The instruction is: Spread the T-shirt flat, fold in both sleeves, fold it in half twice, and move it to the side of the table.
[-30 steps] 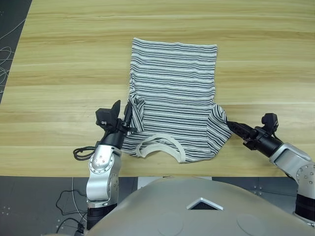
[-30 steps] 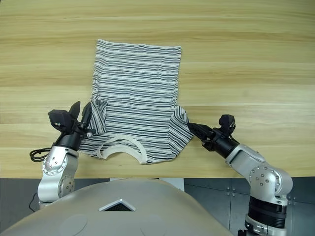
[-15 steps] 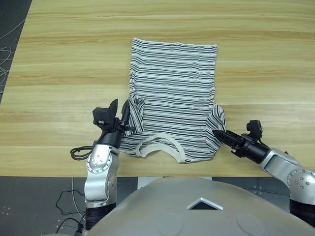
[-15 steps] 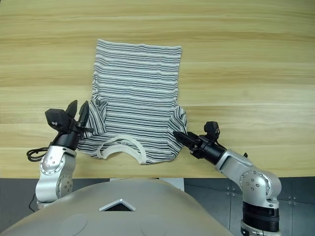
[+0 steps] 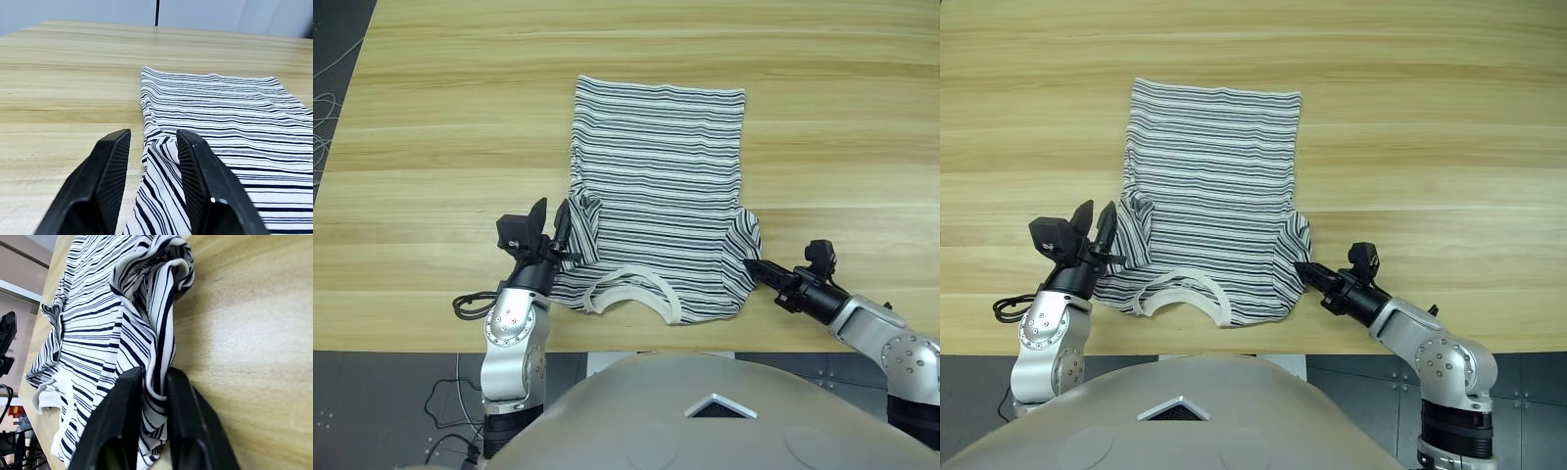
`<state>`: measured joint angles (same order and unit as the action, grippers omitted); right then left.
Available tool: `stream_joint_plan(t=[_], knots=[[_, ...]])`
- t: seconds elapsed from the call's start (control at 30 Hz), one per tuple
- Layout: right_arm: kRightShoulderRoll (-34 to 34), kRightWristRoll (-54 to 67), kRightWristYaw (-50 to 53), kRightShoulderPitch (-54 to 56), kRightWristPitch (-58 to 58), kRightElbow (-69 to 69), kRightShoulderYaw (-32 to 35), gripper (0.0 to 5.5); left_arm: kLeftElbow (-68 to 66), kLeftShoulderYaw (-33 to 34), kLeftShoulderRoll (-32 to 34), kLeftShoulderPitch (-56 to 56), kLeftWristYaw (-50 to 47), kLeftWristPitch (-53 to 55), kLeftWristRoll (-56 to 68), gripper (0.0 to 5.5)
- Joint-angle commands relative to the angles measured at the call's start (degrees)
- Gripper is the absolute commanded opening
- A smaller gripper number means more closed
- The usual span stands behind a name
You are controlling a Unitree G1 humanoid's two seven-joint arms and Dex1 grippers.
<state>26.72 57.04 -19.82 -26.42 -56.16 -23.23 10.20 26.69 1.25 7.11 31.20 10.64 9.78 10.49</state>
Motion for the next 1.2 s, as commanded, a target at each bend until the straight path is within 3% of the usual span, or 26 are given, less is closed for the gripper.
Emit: stream_joint_plan(t=[0.03, 0.77, 1.2], knots=[[0.7, -2.8, 1.9, -1.3, -1.7, 2.4, 0.2, 0.12, -0.1, -0.3, -0.2, 0.1, 0.1, 0.0, 0.3, 1.79], [4.8, -16.5, -0.5, 9.7, 7.9, 11.5, 4.0, 0.12, -1.0, -0.8, -0.8, -0.6, 0.0, -0.5, -0.2, 1.79], [5.6, -16.1, -2.4, 10.0, 4.5, 2.2, 5.0, 0.12, -1.1, -0.9, -0.9, -1.1, -0.3, -0.2, -0.6, 1.79]])
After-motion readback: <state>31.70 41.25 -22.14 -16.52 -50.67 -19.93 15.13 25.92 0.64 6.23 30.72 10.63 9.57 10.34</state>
